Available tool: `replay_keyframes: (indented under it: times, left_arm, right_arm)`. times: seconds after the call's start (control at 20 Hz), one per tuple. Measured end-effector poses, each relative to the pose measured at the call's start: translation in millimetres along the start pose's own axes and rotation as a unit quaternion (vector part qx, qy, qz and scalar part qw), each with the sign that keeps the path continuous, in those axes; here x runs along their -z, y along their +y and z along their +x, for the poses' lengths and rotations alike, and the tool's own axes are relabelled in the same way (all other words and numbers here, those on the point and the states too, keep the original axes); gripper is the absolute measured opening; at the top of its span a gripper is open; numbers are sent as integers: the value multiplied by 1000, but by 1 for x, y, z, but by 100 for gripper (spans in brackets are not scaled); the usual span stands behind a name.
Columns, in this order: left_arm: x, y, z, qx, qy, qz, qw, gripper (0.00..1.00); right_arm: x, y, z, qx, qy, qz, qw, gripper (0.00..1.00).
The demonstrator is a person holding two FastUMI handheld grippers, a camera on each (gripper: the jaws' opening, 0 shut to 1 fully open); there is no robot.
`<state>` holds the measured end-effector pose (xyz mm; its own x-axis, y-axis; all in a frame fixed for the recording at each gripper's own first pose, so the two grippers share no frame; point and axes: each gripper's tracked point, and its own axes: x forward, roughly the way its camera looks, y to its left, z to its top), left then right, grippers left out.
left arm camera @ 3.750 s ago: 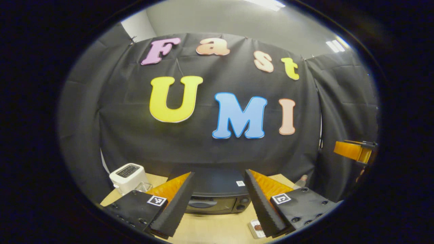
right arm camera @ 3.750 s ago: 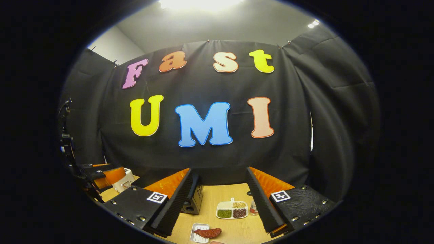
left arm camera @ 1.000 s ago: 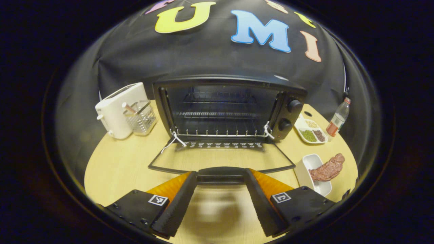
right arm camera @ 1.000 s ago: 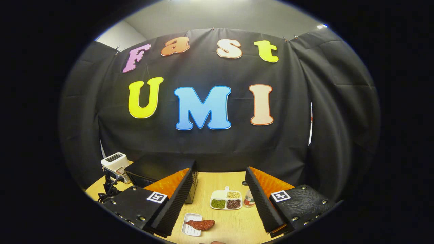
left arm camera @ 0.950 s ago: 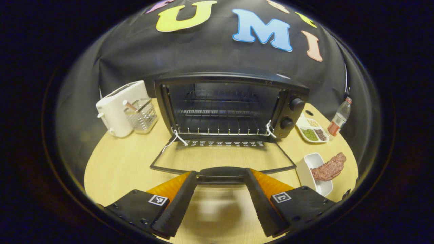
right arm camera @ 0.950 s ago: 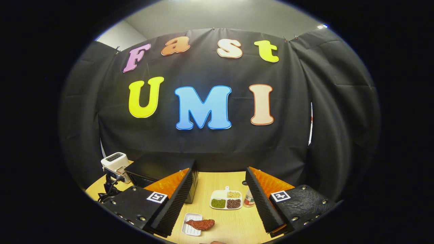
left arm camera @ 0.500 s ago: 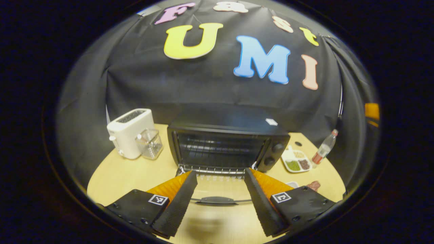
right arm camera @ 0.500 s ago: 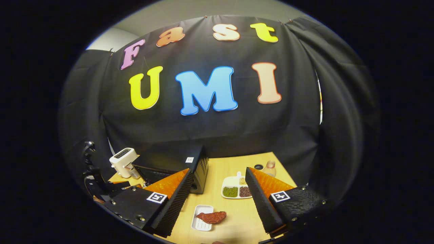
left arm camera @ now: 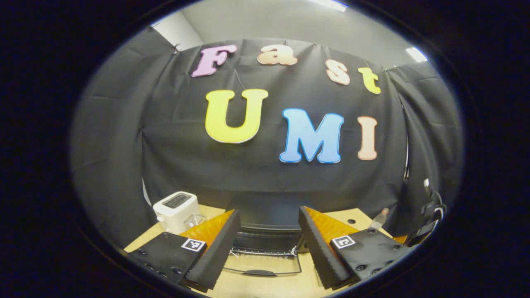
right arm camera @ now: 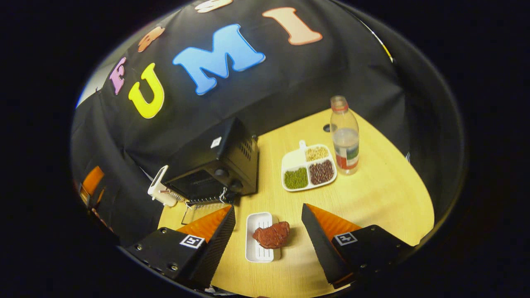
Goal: Open the electric oven with the left hand, put the food in, and close the electric oven.
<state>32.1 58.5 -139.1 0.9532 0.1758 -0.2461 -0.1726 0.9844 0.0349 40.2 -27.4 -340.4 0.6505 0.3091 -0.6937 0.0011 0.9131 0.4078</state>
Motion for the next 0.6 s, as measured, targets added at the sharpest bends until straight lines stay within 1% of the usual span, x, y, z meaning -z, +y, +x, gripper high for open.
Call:
replay_keyframes:
  times: [0.05,0.2,0.3,0.35,0.45,0.6]
  left_arm:
    - [-9,-2,-6,-3,-6,4,1000,100]
    - [-30,-15,-18,-2,-18,9,1000,100]
    - [-41,-24,-21,0,-27,6,1000,100]
    - [-45,-25,-20,-4,-30,3,1000,100]
    - [-51,-29,-21,-10,-35,-2,999,100]
    - [-53,-26,-23,-32,-33,11,999,100]
  right_arm:
    - [10,-4,7,-17,15,9,1000,98]
    - [46,-24,29,-28,60,20,998,97]
    - [62,-25,41,-47,89,43,994,97]
    - [66,-24,46,-57,95,56,992,97]
    - [74,-27,56,-66,111,86,988,96]
    - [80,-27,67,-84,129,116,981,94]
